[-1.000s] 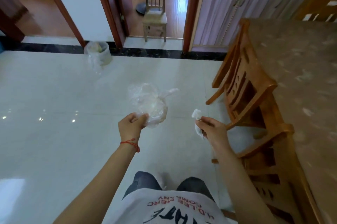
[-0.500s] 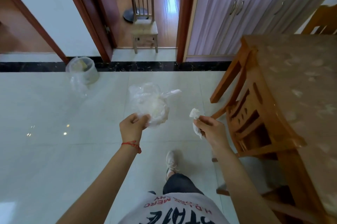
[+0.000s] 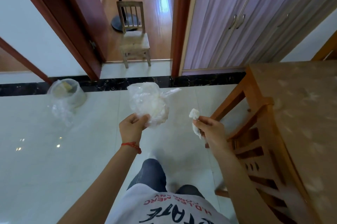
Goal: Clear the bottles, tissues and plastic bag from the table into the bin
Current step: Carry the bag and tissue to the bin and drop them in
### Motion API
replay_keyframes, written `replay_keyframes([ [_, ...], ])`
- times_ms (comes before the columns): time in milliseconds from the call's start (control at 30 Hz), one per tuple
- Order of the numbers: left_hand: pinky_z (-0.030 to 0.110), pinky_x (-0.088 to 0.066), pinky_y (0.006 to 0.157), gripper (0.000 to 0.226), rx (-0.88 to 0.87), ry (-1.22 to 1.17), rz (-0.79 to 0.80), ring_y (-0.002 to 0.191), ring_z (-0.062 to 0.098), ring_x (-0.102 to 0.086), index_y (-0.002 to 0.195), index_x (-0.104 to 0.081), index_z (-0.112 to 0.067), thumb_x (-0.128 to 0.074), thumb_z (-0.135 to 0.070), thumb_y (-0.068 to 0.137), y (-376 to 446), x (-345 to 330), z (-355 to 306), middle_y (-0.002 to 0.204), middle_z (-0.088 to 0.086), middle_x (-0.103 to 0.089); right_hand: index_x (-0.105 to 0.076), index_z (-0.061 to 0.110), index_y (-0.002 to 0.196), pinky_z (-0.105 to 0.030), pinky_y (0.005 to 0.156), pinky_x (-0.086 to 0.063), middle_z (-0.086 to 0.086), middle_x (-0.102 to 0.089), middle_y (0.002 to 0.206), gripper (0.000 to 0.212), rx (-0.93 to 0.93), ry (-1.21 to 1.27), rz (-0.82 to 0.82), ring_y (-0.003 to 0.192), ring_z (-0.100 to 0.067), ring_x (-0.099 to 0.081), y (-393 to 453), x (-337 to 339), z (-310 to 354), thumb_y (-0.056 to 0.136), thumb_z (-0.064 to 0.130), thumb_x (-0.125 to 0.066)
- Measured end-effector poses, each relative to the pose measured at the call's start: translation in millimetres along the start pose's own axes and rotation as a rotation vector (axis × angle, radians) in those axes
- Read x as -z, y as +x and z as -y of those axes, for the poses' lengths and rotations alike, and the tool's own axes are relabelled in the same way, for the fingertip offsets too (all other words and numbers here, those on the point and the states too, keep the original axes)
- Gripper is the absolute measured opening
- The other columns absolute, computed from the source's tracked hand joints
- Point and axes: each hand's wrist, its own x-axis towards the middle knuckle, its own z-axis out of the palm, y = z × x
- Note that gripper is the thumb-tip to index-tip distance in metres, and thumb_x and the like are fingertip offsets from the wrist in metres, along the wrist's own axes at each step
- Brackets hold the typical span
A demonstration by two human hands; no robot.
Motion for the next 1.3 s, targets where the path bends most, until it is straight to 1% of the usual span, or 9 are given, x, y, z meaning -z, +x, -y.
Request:
replay_keyframes([
  [167,0.016,-0.053,0.053,0.021,0.031,0.015,0.083,0.061,0.021,-0.046,0.063,-0.055,0.004,-0.072,-0.006,0.071,93,-37,-26,0.064,0.012,-0.040,-0.070,0.014,0.090,-0.005,0.045,-0.041,0.002,-0.065,0.068,0.011,0.018,-0.027,-0.048,0.055,-0.005,-0.055,79,-33,39,0.079,0.013,-0.070],
  [333,0.014,-0.052,0.052,0.014,0.047,-0.008,0.190,0.053,0.003,-0.061,0.064,-0.066,-0.015,-0.071,-0.005,0.073,176,-76,-66,0.052,-0.010,-0.066,-0.070,0.014,0.089,-0.012,0.051,-0.039,0.005,-0.059,0.061,0.009,0.056,-0.061,-0.111,0.051,-0.005,-0.050,151,-58,78,0.080,0.015,-0.069],
  [433,0.013,-0.051,0.051,0.013,0.046,-0.004,0.243,0.051,-0.001,-0.060,0.067,-0.066,-0.015,-0.071,-0.004,0.073,217,-100,-85,0.052,-0.013,-0.067,-0.069,0.009,0.089,-0.008,0.045,-0.038,0.003,-0.056,0.056,0.008,0.080,-0.098,-0.145,0.041,-0.002,-0.049,190,-66,95,0.082,0.013,-0.067],
  [567,0.014,-0.051,0.052,0.012,0.056,0.009,0.268,0.059,0.007,-0.062,0.071,-0.067,-0.017,-0.072,-0.006,0.073,259,-135,-100,0.067,-0.002,-0.067,-0.068,0.003,0.091,-0.020,0.062,-0.045,0.003,-0.059,0.063,0.013,0.028,-0.050,-0.133,0.056,-0.008,-0.054,231,-69,108,0.083,0.013,-0.065],
  [833,0.021,-0.054,0.060,0.013,0.107,0.036,0.373,0.066,0.015,-0.064,0.072,-0.068,-0.020,-0.072,-0.007,0.073,328,-240,-120,0.072,0.000,-0.069,-0.070,0.015,0.079,-0.009,0.043,-0.038,0.012,-0.058,0.044,0.001,-0.023,0.039,-0.201,0.041,0.000,-0.049,330,-45,150,0.079,0.014,-0.069],
  [967,0.013,-0.050,0.050,0.020,0.087,0.065,0.384,0.057,0.004,-0.065,0.065,-0.068,-0.023,-0.072,-0.005,0.072,352,-304,-138,0.062,-0.007,-0.069,-0.067,0.011,0.067,-0.016,0.045,-0.037,-0.002,-0.051,0.050,0.014,0.008,0.092,-0.199,0.044,-0.009,-0.042,376,-20,183,0.081,0.011,-0.066],
  [1133,0.020,-0.052,0.058,0.022,0.051,0.141,0.400,0.060,0.016,-0.061,0.059,-0.066,-0.023,-0.072,-0.006,0.072,383,-371,-156,0.061,-0.003,-0.066,-0.070,0.005,0.089,-0.017,0.049,-0.037,-0.004,-0.051,0.057,0.010,-0.018,0.087,-0.246,0.049,-0.009,-0.043,428,13,212,0.082,0.011,-0.066],
  [1233,0.019,-0.053,0.058,0.013,0.040,0.204,0.446,0.062,0.018,-0.058,0.063,-0.066,-0.012,-0.072,-0.008,0.073,397,-409,-161,0.063,0.003,-0.064,-0.071,0.012,0.084,-0.021,0.053,-0.036,-0.005,-0.052,0.060,0.005,-0.042,0.160,-0.305,0.053,-0.011,-0.044,449,32,222,0.082,0.012,-0.066],
  [1300,0.027,-0.053,0.064,0.016,0.016,0.231,0.511,0.065,0.022,-0.055,0.071,-0.064,0.006,-0.072,-0.008,0.073,401,-436,-165,0.068,0.012,-0.062,-0.070,0.015,0.089,-0.017,0.054,-0.041,0.000,-0.058,0.062,0.008,-0.061,0.189,-0.344,0.053,-0.008,-0.050,459,44,224,0.082,0.013,-0.067],
])
